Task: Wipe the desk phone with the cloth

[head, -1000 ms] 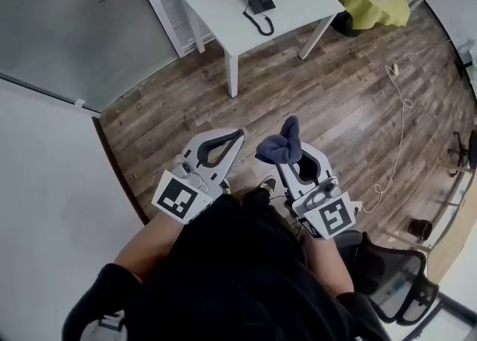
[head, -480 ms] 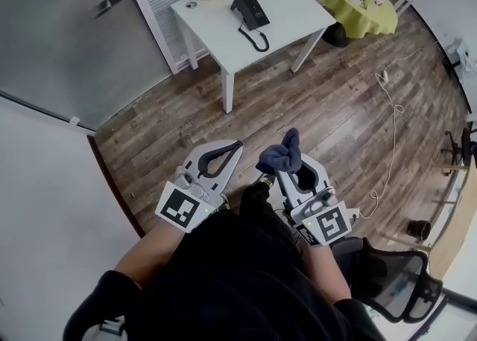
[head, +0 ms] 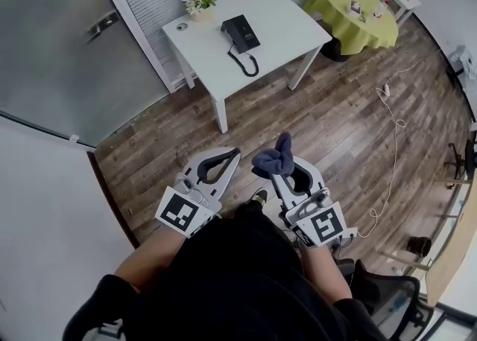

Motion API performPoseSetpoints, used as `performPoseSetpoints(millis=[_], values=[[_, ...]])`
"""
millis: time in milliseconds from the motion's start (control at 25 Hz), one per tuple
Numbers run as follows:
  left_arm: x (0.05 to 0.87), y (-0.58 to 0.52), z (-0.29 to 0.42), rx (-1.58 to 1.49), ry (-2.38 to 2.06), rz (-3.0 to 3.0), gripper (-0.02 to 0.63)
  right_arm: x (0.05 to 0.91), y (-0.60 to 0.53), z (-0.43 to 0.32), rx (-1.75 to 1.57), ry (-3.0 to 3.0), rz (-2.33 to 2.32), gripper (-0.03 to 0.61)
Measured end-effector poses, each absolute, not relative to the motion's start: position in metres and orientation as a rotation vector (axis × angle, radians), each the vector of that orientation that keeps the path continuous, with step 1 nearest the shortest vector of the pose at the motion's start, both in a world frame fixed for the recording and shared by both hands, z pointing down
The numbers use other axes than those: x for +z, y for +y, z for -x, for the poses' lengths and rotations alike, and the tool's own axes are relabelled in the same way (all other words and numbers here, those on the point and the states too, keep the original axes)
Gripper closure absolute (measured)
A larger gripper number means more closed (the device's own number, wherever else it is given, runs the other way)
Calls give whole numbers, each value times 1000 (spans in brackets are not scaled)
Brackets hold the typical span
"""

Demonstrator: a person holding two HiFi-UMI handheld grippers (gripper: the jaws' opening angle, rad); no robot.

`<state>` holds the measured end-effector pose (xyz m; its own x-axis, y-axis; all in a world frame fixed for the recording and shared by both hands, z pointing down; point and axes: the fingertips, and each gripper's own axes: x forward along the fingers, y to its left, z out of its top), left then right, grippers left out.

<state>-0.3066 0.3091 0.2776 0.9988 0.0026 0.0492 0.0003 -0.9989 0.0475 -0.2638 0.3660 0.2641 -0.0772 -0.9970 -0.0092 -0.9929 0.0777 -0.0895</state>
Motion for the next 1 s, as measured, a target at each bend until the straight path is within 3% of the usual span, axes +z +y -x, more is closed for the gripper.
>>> performPoseSetpoints(millis=[560, 1000], values=[[275, 307, 166, 119, -58, -3113, 604, 261, 354, 129, -57, 2325, 2011, 483], [286, 276, 109, 137, -90, -3103, 604, 282, 322, 67, -107, 2358, 2035, 483]])
